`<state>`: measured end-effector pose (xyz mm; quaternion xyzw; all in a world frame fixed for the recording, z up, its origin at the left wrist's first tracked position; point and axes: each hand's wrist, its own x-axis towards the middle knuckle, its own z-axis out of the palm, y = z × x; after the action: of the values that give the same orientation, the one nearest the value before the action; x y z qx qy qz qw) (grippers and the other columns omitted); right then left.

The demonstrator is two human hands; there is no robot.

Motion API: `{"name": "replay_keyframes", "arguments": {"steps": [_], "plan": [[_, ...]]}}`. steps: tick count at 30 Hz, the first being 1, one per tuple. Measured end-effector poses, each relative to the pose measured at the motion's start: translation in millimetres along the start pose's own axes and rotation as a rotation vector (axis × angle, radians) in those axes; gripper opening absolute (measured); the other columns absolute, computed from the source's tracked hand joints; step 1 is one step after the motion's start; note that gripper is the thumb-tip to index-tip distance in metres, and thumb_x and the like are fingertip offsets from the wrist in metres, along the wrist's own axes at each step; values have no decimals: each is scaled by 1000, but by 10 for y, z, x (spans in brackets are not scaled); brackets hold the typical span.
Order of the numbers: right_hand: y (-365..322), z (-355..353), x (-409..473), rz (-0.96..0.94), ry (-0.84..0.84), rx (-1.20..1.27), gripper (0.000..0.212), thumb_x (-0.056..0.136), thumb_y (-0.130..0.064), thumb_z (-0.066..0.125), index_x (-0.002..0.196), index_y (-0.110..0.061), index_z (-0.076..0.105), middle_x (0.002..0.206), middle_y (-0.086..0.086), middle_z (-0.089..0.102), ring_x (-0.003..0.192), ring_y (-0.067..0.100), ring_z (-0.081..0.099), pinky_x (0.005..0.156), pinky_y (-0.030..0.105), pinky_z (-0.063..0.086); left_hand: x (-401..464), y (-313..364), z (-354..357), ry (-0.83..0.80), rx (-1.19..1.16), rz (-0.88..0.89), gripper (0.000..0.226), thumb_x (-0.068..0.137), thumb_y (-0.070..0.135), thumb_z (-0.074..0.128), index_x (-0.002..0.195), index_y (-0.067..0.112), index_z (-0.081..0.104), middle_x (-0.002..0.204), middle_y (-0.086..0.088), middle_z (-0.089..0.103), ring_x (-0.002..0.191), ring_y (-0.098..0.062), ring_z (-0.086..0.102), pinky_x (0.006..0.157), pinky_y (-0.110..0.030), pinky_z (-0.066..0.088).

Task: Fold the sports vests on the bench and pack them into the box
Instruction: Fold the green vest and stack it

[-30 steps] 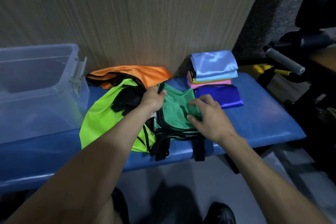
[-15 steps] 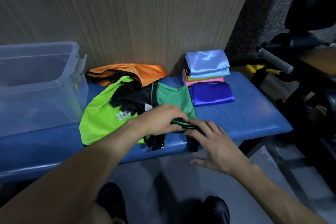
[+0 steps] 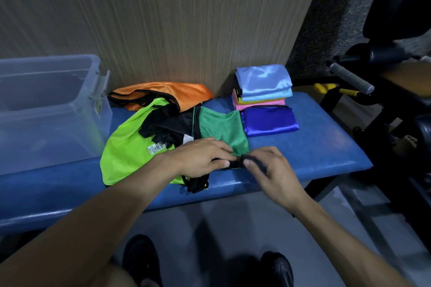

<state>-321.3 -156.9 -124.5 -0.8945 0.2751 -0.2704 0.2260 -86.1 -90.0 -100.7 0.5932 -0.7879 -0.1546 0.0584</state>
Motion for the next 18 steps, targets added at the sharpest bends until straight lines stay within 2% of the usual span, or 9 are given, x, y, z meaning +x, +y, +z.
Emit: {"name": "replay_keyframes", "arguments": {"steps": [2,5,7,9,12,14,16,18], "plan": [[-38,-15,151,97,-32,37,18,101,-27,59,84,-32,56,71,-7,58,80,17,52,69,32,38,20,-13,-4,-6,-5,-1,34,106,40,46,136,35,61,147,9,51,130,-18,46,110,-40,38],[-28,52,368,254,-52,73,31,100,-24,60,71,-26,48,62,-4,52,67,22,49,63,37,39,37,-42,8,-19,2,11,29,106,40,46,124,29,66,140,8,53,122,-18,47,105,-43,40],[-4,138,456,329,-77,26,35,99,-25,60,68,-22,44,64,-5,50,70,26,50,63,37,37,40,-61,17,-21,0,22,27,106,40,46,117,26,67,138,9,53,120,-17,46,104,-43,41],[28,207,488,340,-82,-41,34,96,-26,63,69,-23,44,75,-3,48,77,28,52,66,37,40,44,-73,27,-17,-20,27,27,106,39,47,119,27,68,139,10,52,119,-16,46,105,-42,40],[25,204,465,244,-14,-84,17,86,-20,74,85,-24,57,89,-6,47,85,21,50,74,37,44,32,-69,37,-5,-48,14,32,106,39,47,132,32,64,144,9,50,127,-14,42,110,-40,38],[23,192,462,83,1,-194,19,81,-12,73,91,-21,60,87,-7,50,84,22,48,73,40,44,8,-45,38,-4,-64,-2,35,107,39,46,138,32,61,149,7,48,133,-15,40,114,-37,34],[-11,206,458,-22,-7,-264,20,78,-6,70,90,-19,61,82,-6,57,80,25,51,69,42,44,-42,-2,23,16,-115,-19,37,107,36,46,141,28,59,149,5,51,135,-14,42,115,-29,30],[1,227,461,-50,-19,-281,17,79,-6,70,87,-18,62,76,-3,62,76,29,57,67,42,46,-143,23,-18,130,-205,-22,33,107,29,49,136,22,64,138,4,61,127,-11,53,109,-25,37]]}}
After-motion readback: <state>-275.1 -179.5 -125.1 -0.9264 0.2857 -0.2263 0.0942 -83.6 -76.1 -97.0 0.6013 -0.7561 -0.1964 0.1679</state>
